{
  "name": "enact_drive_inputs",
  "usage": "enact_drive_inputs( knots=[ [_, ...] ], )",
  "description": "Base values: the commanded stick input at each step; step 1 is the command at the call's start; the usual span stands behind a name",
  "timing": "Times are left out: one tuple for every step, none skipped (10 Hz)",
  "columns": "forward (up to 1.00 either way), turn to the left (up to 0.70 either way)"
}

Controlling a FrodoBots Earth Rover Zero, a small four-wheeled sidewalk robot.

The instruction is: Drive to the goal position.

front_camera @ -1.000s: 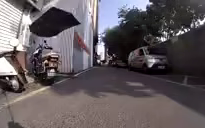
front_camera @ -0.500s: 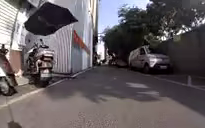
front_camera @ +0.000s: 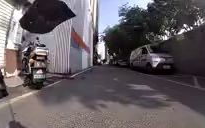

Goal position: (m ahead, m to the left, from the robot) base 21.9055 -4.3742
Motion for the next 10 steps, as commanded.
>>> enact_drive_inputs(
  knots=[
    [0.7, 0.0],
    [0.7, 0.0],
    [0.7, 0.0],
    [0.7, 0.0],
    [0.7, 0.0],
    [0.7, 0.0],
    [0.7, 0.0],
    [0.7, 0.0],
    [0.7, 0.0],
    [0.7, 0.0]
  ],
)
